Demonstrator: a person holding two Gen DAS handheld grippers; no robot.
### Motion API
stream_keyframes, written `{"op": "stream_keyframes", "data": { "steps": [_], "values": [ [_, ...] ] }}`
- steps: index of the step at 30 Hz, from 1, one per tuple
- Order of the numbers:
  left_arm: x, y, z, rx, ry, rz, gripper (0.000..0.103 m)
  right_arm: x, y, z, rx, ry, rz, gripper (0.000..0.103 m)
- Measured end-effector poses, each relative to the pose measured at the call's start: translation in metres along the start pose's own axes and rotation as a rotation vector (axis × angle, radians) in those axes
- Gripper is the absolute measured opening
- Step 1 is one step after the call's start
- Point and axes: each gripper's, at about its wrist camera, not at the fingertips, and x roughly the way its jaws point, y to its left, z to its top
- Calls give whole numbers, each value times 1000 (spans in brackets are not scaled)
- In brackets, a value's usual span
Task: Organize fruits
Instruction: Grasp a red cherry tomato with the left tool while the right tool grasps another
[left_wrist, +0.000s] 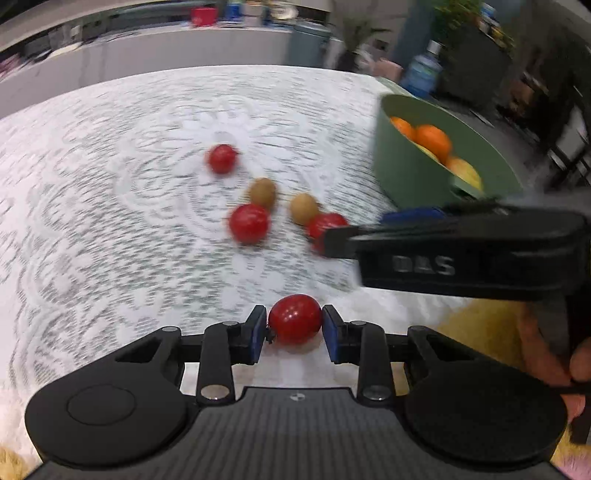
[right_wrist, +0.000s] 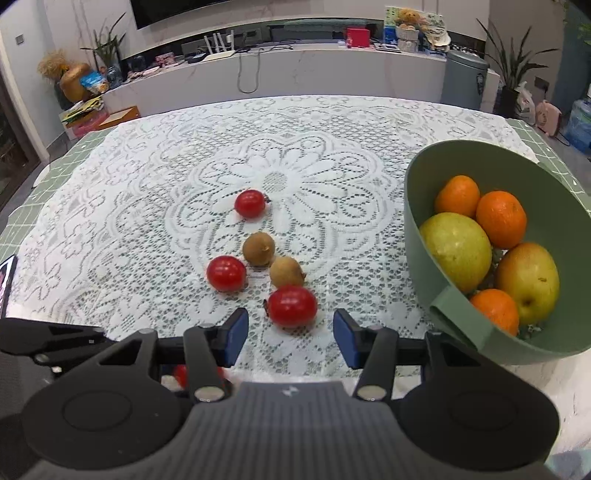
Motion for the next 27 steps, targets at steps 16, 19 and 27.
{"op": "stream_keyframes", "data": {
  "steps": [16,19,27],
  "values": [
    [-2,25,5,-143,-25,70,36,24,2,6,24,54,-36,34],
    [-2,24,5,-146,-28,72,36,24,5,5,5,51,-39,30],
    [-3,25,4,-146,-28,77,36,24,13,4,-50,46,-53,26]
  ]
}}
